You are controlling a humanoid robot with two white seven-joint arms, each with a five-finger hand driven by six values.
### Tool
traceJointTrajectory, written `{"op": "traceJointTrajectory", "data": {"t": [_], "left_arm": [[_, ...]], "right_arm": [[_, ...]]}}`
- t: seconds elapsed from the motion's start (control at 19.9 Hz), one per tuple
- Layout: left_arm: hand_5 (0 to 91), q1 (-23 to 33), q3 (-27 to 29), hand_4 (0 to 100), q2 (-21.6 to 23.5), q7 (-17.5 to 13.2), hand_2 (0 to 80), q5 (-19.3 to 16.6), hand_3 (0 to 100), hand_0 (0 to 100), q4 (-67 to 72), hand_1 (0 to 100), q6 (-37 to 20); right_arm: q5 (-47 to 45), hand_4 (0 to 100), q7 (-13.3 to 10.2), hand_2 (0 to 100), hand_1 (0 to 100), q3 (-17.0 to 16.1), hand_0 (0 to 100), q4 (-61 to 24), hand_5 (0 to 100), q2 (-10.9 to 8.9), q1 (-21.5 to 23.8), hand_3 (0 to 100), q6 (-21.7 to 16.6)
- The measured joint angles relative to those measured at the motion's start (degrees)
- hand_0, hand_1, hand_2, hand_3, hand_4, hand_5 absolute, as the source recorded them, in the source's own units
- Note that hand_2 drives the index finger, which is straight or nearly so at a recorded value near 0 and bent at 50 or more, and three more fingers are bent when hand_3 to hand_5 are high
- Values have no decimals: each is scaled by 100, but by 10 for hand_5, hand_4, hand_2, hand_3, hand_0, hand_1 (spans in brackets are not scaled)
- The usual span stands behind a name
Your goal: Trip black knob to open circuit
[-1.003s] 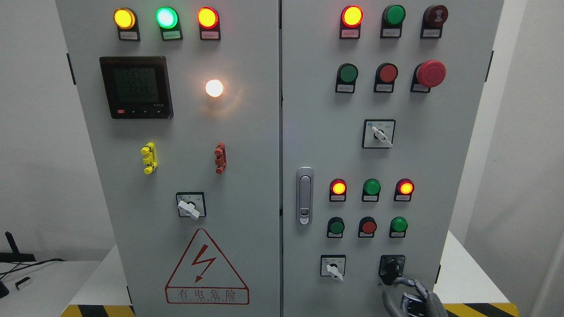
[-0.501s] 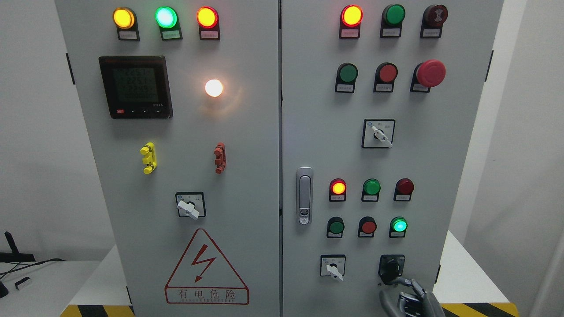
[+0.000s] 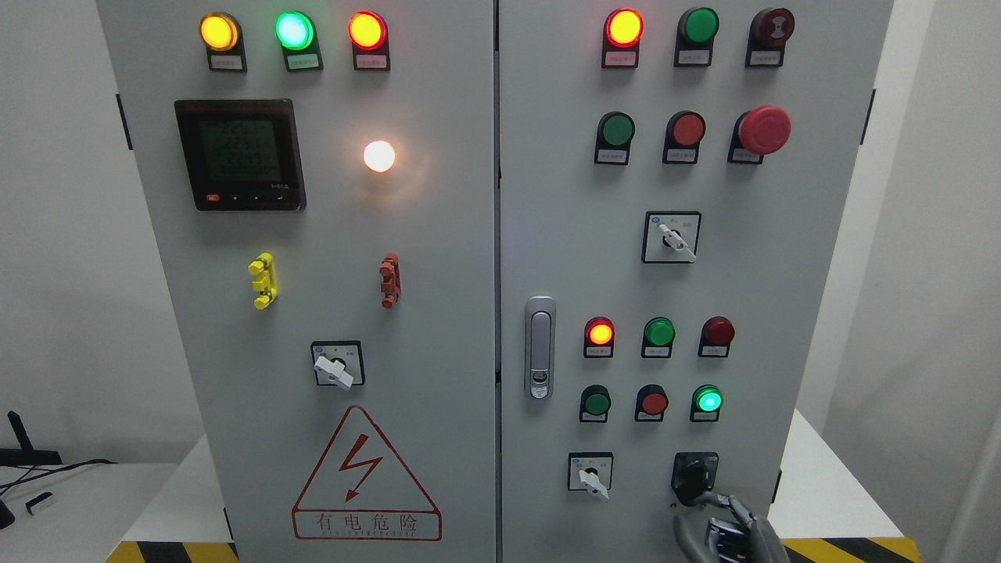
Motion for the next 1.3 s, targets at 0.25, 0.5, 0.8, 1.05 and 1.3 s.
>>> {"op": "traceJointTrajectory", "data": {"t": [0.25, 0.5, 0.8, 1.05, 1.3], "left_arm": [[0, 0, 0, 0, 1, 0, 0, 0, 0, 120, 0, 389, 0], [0, 0, 0, 0, 1, 0, 0, 0, 0, 120, 0, 389, 0], [0, 0, 0, 0, 1, 0, 0, 0, 0, 120, 0, 389, 0], [0, 0, 0, 0, 1, 0, 0, 0, 0, 120, 0, 389, 0], [0, 0, 0, 0, 1, 0, 0, 0, 0, 120, 0, 389, 0]], "right_arm": [[0, 1000, 1, 394, 716, -2, 361, -5, 939, 2, 0, 1000, 0], [5, 1000, 2, 395, 716, -4, 362, -10, 939, 2, 10, 1000, 0], [8, 1000, 4, 395, 715, -16, 362, -14, 939, -4, 15, 1000, -12], [11, 1000, 8, 395, 715, -29, 362, -18, 939, -9, 32, 1000, -26], [14, 1000, 36, 395, 715, -109, 363, -19, 939, -19, 50, 1000, -32]]}}
